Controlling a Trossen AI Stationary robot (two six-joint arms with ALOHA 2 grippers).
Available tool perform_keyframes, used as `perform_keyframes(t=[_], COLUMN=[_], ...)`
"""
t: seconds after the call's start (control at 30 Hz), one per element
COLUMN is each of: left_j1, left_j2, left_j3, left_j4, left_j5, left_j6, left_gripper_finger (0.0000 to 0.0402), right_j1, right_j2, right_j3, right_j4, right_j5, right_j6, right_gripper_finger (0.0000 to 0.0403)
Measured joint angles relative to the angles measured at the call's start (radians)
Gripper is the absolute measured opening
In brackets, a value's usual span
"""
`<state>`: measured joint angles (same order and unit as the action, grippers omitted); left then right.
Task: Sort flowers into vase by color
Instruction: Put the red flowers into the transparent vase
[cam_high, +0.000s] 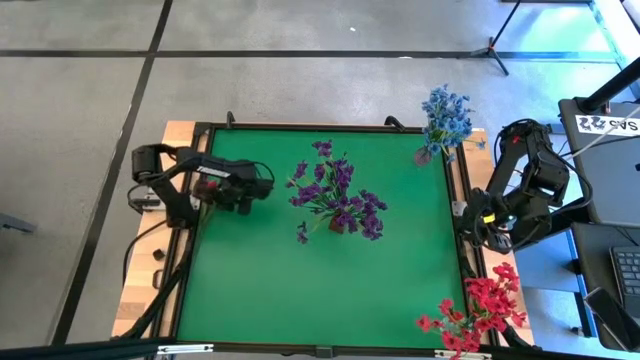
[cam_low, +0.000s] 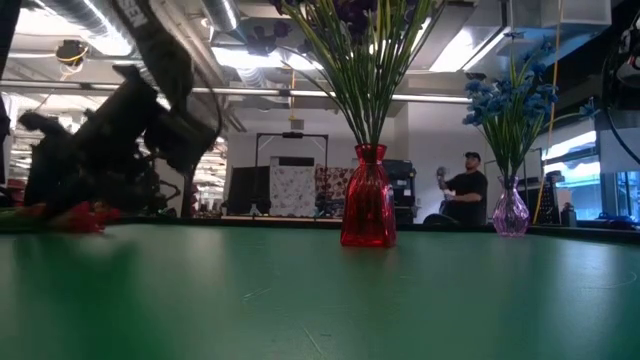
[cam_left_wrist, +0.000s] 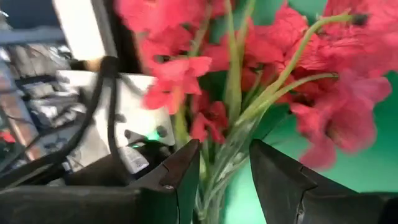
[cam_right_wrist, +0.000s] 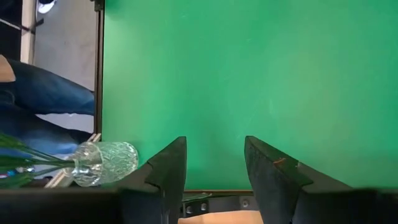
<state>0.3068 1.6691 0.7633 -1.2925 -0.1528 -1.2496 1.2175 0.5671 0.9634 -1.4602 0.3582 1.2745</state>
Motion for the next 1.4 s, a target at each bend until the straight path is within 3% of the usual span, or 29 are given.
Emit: perform_keyframes(t=[0.13,0.33,0.57,0.77,1.0,1.1,1.17,1.3,1.4], left_j1=[0.05,0.077,0.035,-0.128,-0.489,-0.648,-0.754,-0.934,-1.015], left_j2=[-0.001,-0.003,-0.016,-0.094,-0.182,-0.197,-0.198,-0.198,-0.198], left_j3=[-0.056,-0.069,0.006,0.115,0.327,0.432,0.508,0.635,0.704], left_j4=[0.108,0.126,0.116,0.103,0.091,0.093,0.102,0.185,0.265], left_j5=[0.047,0.04,-0.073,-0.076,-0.099,-0.196,-0.317,-0.611,-0.779], left_j6=[0.065,0.109,0.092,0.002,-0.271,-0.383,-0.417,-0.406,-0.306], left_gripper_finger=[0.0133,0.0125,0.0017,0.0011,0.0003,0.0003,0.0003,0.0003,0.0003], right_j1=[0.0,0.0,0.0,0.0,0.0,0.0,0.0,0.0,0.0], right_j2=[0.0,0.0,0.0,0.0,0.0,0.0,0.0,-0.004,-0.006], right_j3=[0.0,0.0,0.0,0.0,0.0,0.0,0.0,0.021,0.095], right_j4=[0.001,0.001,-0.03,-0.035,-0.031,-0.027,-0.025,-0.035,-0.067], right_j5=[-0.001,-0.002,-0.002,-0.002,-0.01,-0.002,-0.001,-0.01,0.043], right_j6=[0.043,0.088,0.084,0.083,0.087,0.136,0.168,0.138,0.119], right_gripper_finger=[0.0163,0.0163,0.0163,0.0163,0.0163,0.0163,0.0163,0.0163,0.0163])
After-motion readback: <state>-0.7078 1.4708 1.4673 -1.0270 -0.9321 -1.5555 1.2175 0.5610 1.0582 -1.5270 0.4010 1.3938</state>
